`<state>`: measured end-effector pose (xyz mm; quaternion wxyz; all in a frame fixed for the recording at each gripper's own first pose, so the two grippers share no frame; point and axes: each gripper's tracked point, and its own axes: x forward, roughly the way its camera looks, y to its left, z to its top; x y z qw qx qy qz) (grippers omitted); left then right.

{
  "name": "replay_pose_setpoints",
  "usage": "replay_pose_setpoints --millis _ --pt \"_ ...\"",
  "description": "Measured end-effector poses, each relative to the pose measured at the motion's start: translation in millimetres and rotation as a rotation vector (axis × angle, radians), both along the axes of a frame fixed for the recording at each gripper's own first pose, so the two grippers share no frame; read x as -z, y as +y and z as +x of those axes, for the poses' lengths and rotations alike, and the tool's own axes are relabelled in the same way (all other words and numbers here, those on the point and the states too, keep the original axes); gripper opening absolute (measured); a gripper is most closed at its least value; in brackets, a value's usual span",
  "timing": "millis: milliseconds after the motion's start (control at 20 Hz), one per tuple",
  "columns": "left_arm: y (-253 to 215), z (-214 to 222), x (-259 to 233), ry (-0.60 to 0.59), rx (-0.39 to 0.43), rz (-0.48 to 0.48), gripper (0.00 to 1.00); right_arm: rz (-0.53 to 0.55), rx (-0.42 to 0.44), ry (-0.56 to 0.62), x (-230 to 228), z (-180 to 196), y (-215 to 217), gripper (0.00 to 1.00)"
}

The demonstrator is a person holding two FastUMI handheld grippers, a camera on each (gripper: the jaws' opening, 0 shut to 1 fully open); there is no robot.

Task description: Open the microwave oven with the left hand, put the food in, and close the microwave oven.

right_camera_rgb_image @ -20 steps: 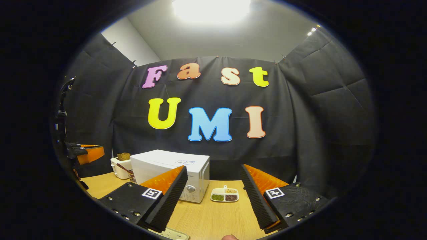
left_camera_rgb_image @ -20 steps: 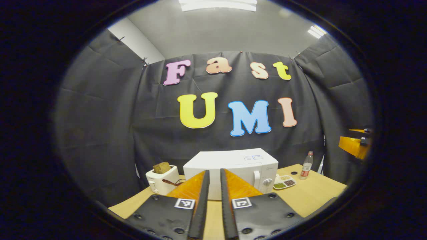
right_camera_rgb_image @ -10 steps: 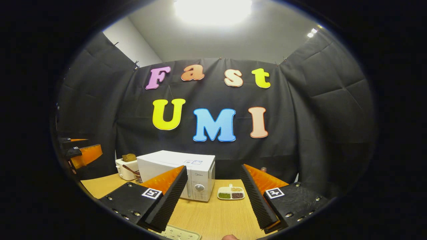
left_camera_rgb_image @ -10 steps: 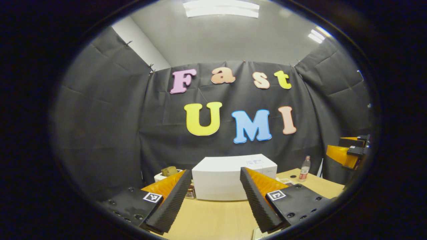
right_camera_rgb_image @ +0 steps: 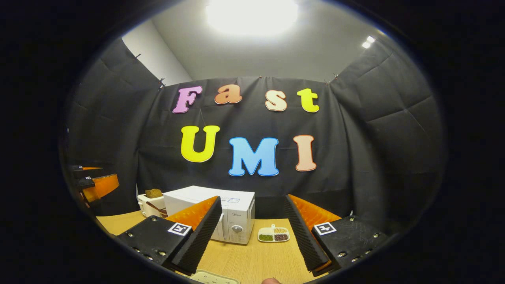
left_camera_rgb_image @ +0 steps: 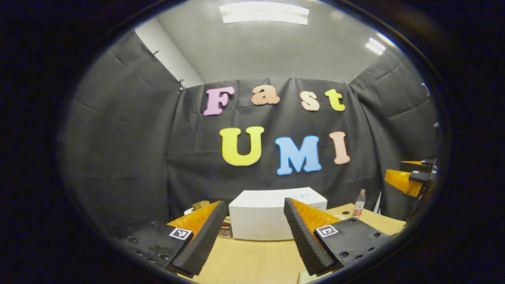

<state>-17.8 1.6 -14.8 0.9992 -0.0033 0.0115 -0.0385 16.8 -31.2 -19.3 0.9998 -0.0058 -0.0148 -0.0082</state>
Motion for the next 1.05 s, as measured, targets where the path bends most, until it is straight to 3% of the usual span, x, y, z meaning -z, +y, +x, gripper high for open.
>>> replay_pose_setpoints --millis 1050 --pt "-1 1 -6 -0.032 -0.010 0.007 0.96 -0.006 -0.037 -0.018 -10 7 16 0.97"
